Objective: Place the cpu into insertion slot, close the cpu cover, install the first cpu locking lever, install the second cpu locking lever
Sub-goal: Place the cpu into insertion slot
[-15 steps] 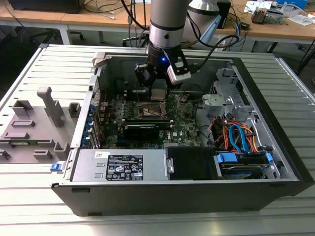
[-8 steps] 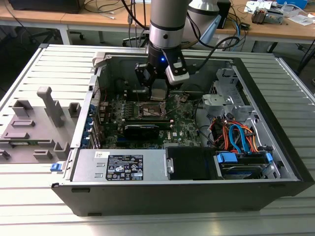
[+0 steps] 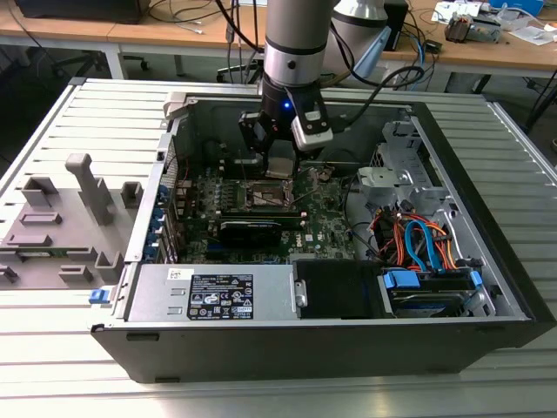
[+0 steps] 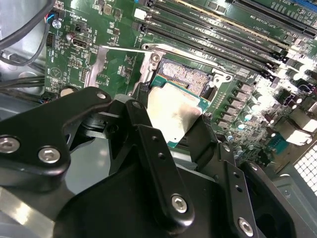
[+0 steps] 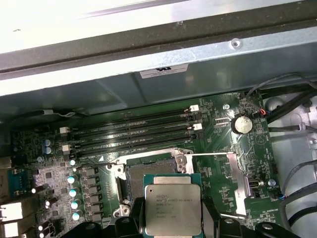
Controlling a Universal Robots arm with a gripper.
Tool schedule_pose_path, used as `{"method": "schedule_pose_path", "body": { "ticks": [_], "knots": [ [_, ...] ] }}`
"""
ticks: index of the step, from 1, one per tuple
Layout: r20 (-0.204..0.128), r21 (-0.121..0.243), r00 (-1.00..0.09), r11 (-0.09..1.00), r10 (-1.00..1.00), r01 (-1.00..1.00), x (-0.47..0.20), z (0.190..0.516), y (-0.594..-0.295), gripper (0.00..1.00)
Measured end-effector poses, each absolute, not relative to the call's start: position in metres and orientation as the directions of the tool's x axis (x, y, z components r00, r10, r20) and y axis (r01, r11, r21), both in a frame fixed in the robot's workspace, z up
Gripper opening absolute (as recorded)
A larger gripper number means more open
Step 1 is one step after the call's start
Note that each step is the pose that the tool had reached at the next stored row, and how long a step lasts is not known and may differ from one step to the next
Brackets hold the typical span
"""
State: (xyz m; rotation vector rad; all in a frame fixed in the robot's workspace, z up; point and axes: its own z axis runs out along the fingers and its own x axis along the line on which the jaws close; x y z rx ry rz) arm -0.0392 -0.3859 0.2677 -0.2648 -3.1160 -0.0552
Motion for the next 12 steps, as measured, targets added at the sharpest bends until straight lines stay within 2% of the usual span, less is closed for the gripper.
{"method": "schedule_pose_path", "body": {
  "ticks": [12],
  "knots": [
    [0.017,0.034,-0.977,0.976,0.214,0.215,-0.0392,0.2673,-0.3859,0.55]
  ]
}}
